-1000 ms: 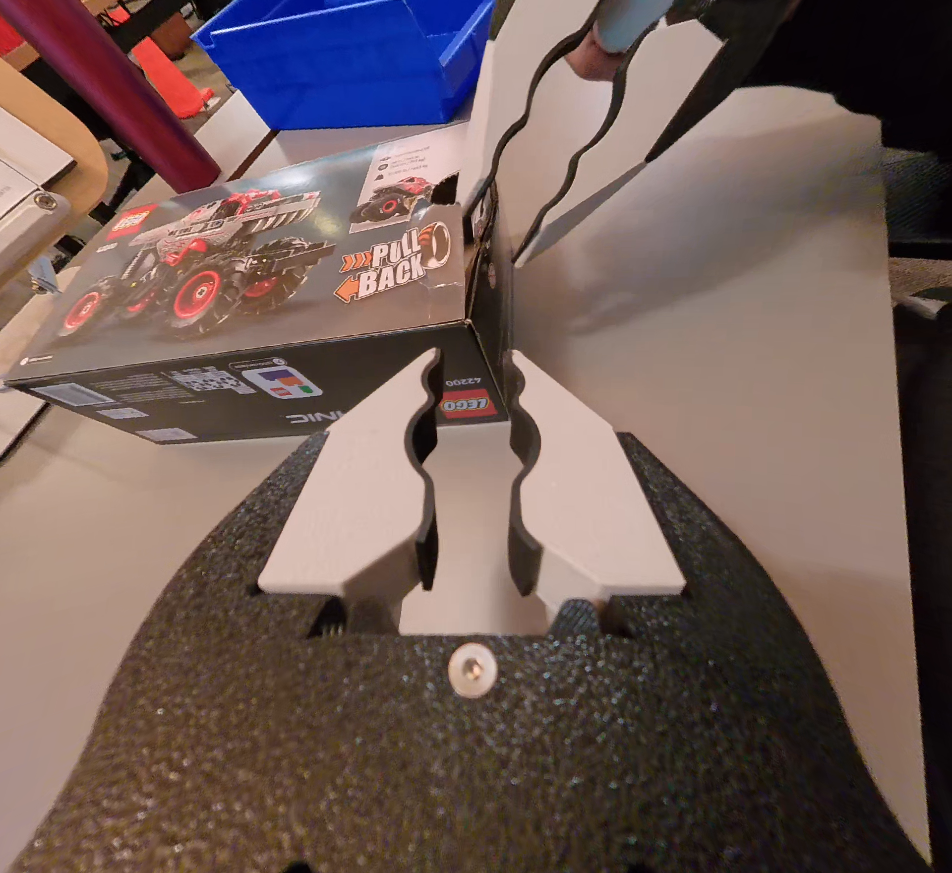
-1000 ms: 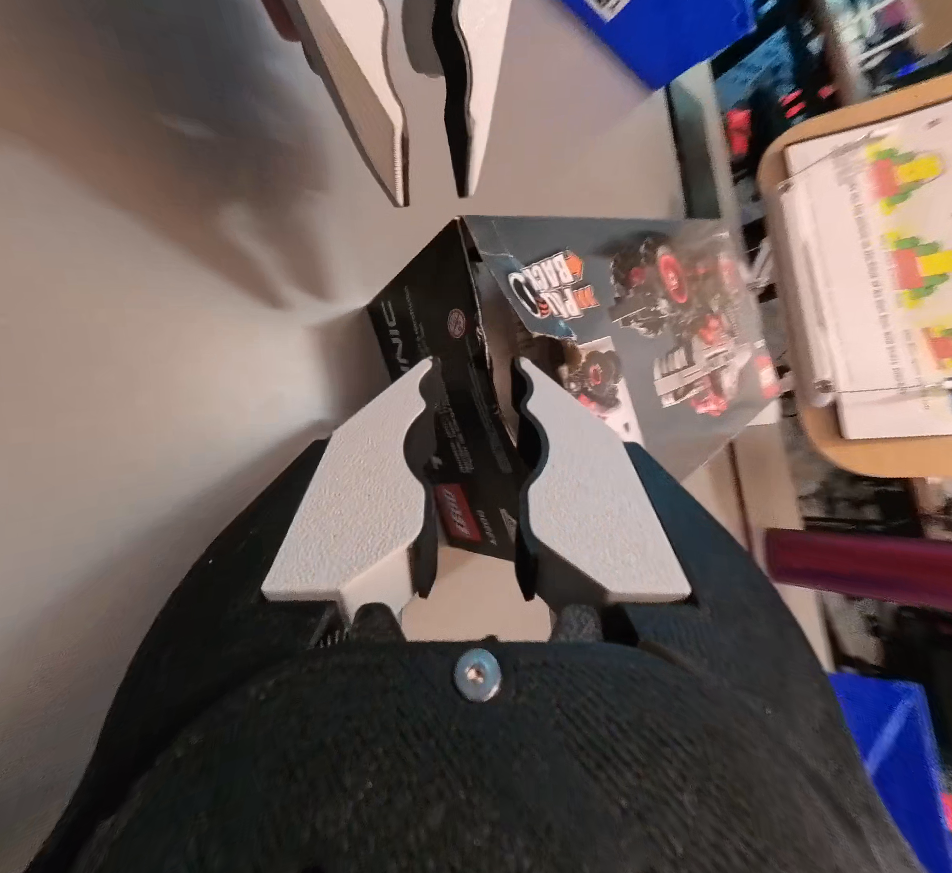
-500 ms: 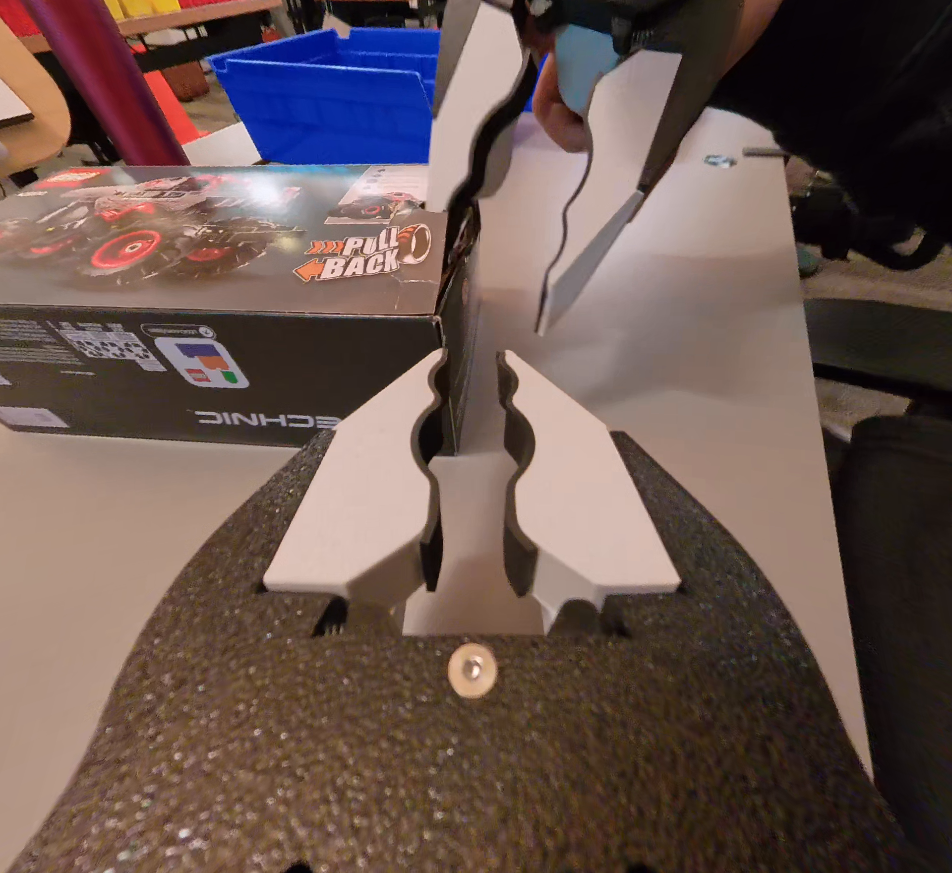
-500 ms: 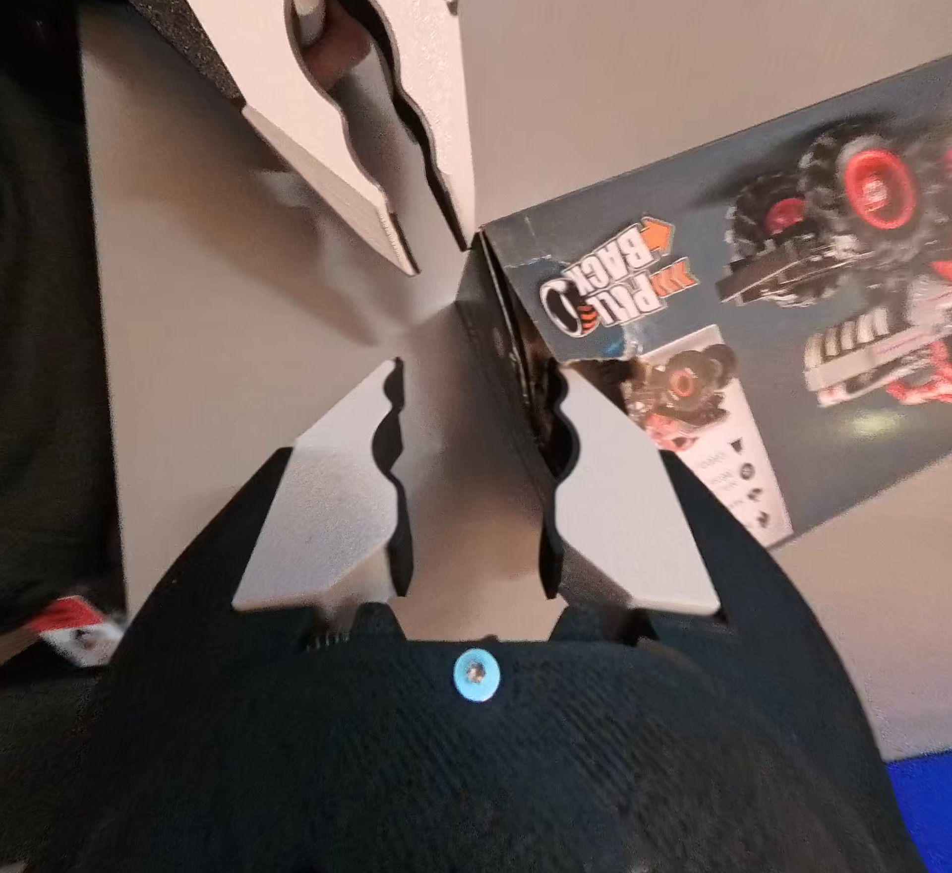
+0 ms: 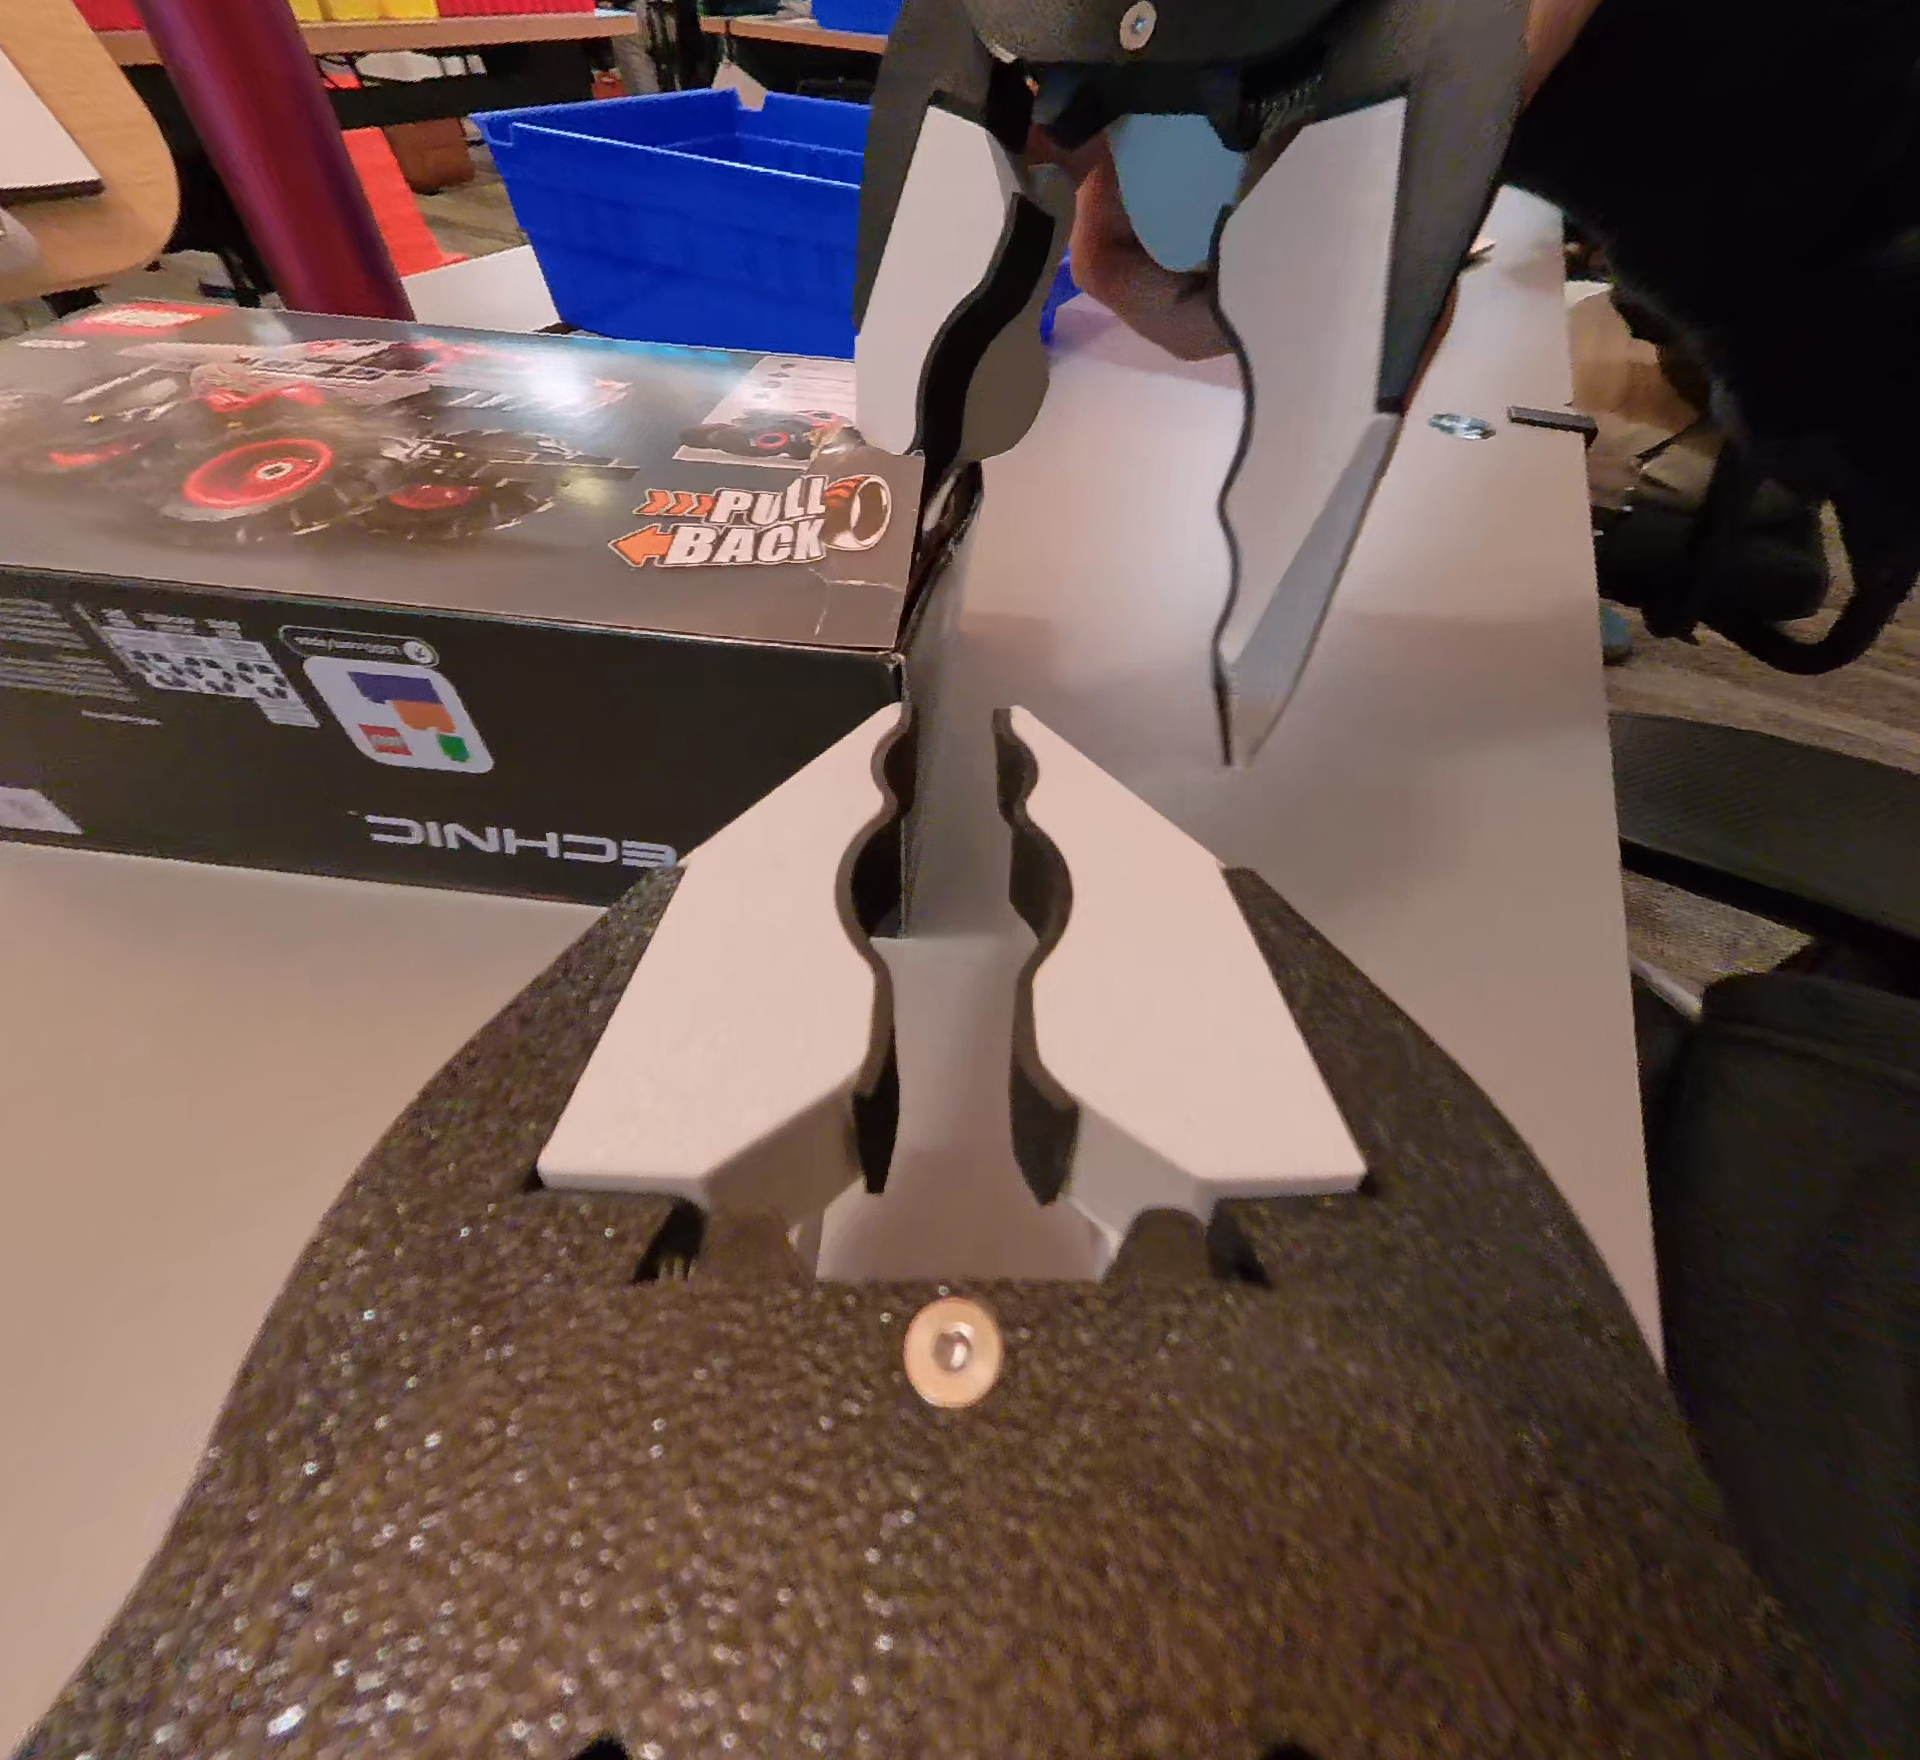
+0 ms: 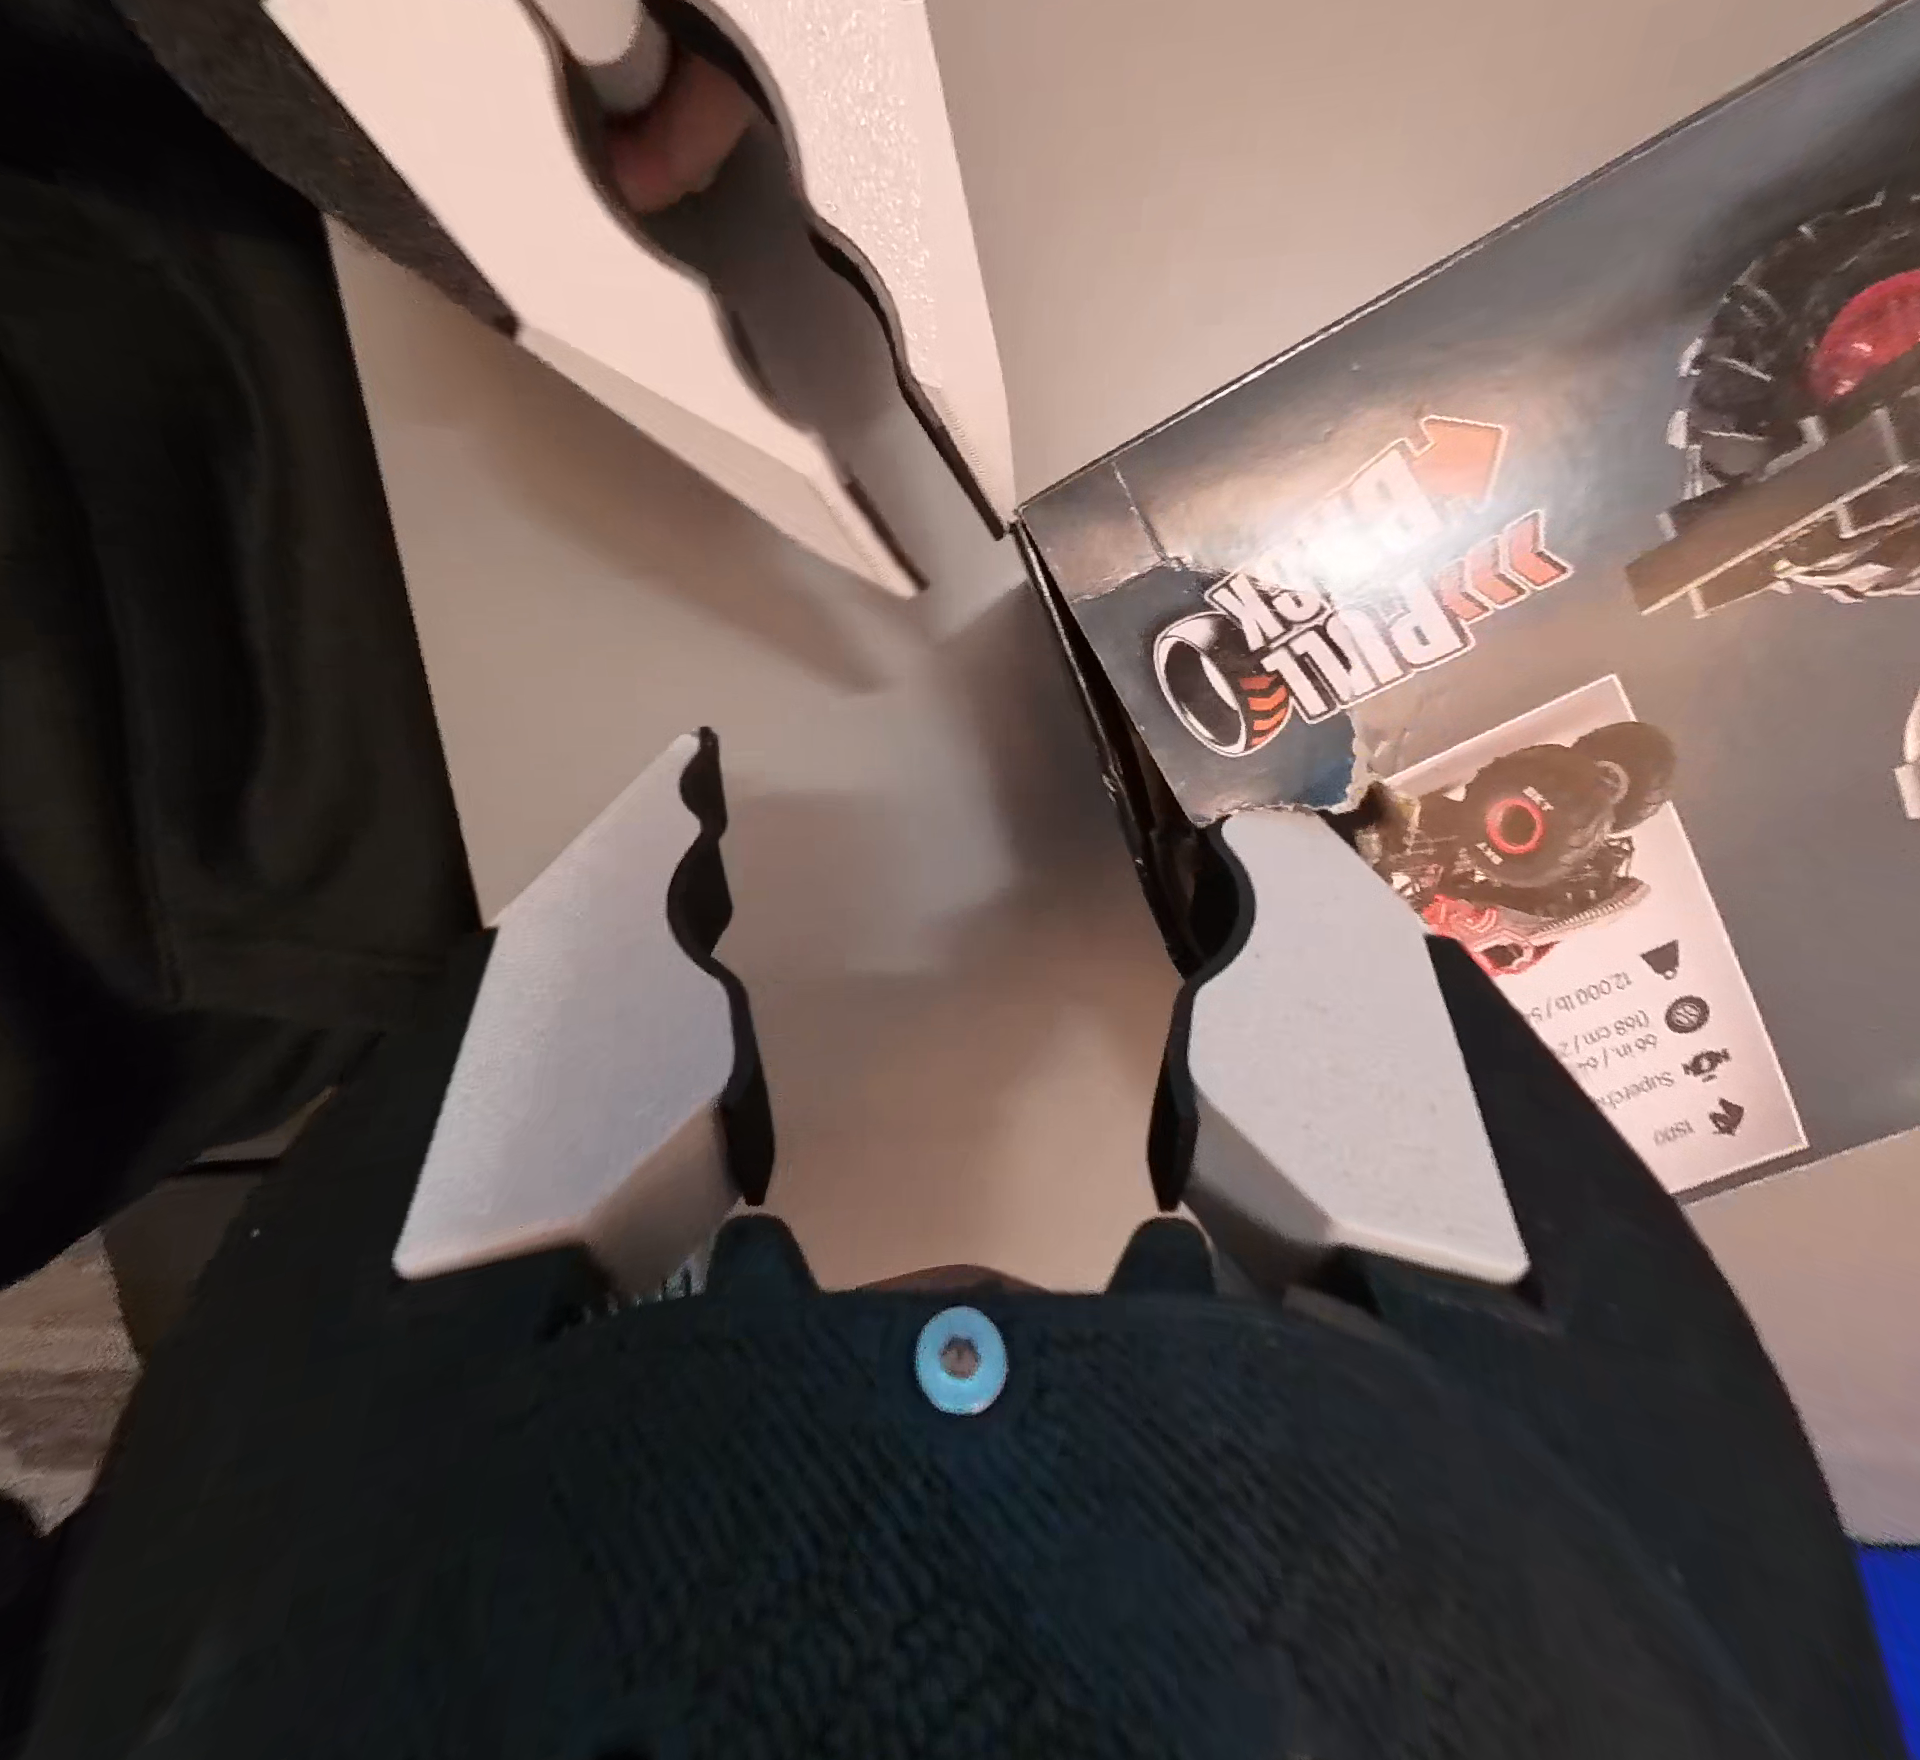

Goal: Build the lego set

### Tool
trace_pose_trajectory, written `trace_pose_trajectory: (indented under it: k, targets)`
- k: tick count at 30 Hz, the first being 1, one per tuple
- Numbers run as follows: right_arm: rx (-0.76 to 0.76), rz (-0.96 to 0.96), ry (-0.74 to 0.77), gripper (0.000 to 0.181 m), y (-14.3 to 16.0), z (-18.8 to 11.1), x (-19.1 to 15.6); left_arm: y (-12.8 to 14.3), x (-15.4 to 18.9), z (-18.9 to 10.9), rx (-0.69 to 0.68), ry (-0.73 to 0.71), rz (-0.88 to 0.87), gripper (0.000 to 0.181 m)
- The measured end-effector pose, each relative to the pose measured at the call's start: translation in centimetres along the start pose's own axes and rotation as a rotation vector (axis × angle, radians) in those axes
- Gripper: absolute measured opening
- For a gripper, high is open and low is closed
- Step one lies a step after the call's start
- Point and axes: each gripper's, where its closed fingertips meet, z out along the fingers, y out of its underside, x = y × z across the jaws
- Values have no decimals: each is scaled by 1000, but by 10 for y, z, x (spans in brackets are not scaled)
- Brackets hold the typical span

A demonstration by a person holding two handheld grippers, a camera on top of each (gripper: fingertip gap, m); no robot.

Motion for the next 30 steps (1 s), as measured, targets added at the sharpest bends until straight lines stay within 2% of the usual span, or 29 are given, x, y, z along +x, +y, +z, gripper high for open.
trace_pose_trajectory:
  k: [2, 8, 12, 16, 21, 30]
  targets:
    - [14, -19, -34, 95, 0, -1, -3, 0, -1, 1, 0, -22, 8, 8]
    - [70, -36, -19, 91, -3, -2, -2, -1, -6, 1, 8, -95, -56, 0]
    - [108, 3, -22, 92, -7, -3, -2, -2, -4, 3, 22, -143, -122, 4]
    - [106, 9, -23, 93, -6, -2, -1, -2, -3, 6, 11, -196, -61, 8]
    - [120, 13, -43, 87, -4, -5, -2, -2, -2, 7, 6, -75, -52, 0]
    - [185, 10, -56, 73, -6, -8, 5, -2, 9, 11, -5, 119, 64, 0]
